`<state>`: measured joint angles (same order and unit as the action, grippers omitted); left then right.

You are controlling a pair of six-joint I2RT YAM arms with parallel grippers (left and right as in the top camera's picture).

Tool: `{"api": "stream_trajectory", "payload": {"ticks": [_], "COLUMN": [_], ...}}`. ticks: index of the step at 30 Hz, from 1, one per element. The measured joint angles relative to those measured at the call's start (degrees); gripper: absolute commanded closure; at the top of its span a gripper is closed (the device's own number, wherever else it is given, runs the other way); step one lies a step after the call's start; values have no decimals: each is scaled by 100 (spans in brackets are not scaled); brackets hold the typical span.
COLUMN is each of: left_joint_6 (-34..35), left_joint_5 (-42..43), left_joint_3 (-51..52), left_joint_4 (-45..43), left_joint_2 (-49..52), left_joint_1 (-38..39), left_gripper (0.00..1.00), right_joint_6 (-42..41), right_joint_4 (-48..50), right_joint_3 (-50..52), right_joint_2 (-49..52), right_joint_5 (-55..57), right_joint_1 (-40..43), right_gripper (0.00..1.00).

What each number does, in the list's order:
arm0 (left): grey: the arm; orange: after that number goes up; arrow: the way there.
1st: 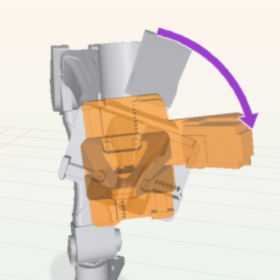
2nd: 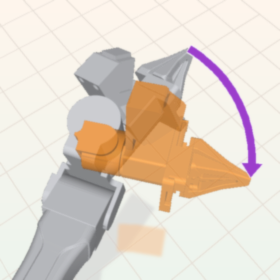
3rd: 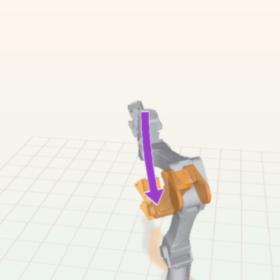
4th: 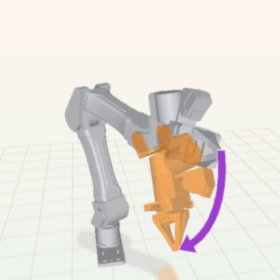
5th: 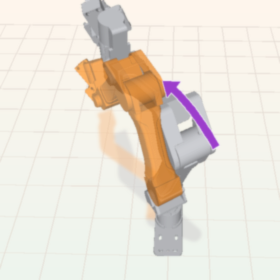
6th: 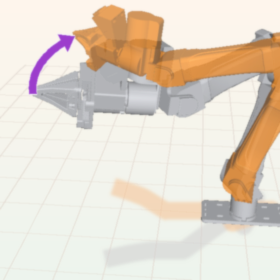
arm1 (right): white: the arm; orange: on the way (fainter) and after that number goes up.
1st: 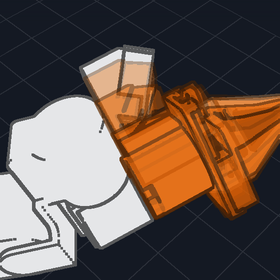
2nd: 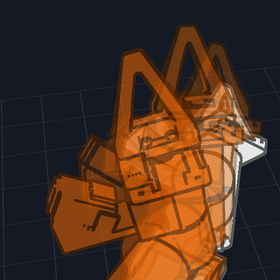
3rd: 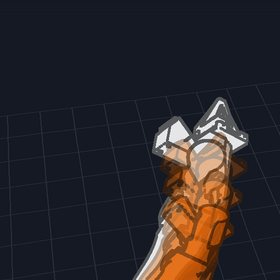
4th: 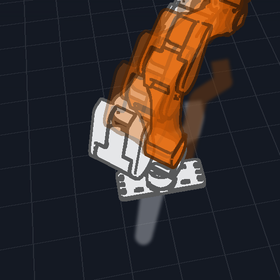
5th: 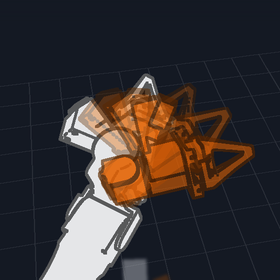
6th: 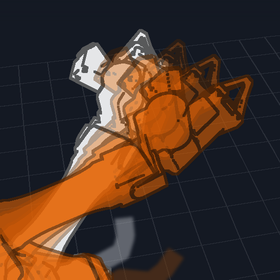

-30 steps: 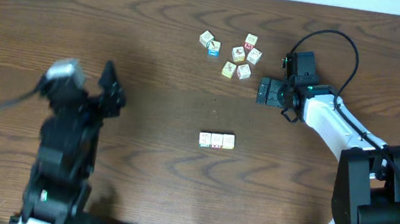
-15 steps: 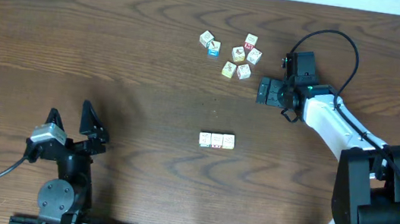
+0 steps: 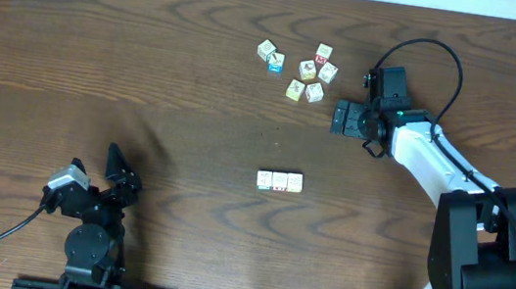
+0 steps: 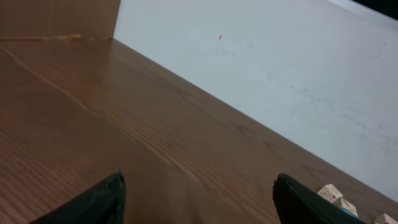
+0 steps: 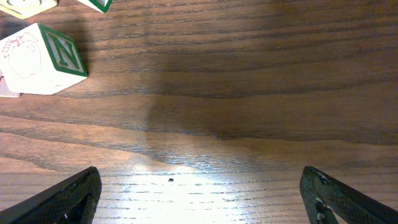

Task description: Lift 3 blocks

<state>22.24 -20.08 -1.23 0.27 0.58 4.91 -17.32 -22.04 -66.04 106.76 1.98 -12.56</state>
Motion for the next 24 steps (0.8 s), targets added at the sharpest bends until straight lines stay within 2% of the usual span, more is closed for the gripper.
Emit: {"api": "stream_trajectory", "payload": {"ticks": [24], "left_joint_6": [0], "left_joint_5": [24], "left_joint_3": [0], "left_joint_4": [0], "left_joint_2": [7], "left_joint_1": [0], "left_gripper": [23], "right_joint_6": [0], "right_joint_4": [-129], "right_joint_3": [0], "right_joint_2": [-50], "right_joint_5": [0], "right_joint_1": [-2], "right_gripper": [1]}}
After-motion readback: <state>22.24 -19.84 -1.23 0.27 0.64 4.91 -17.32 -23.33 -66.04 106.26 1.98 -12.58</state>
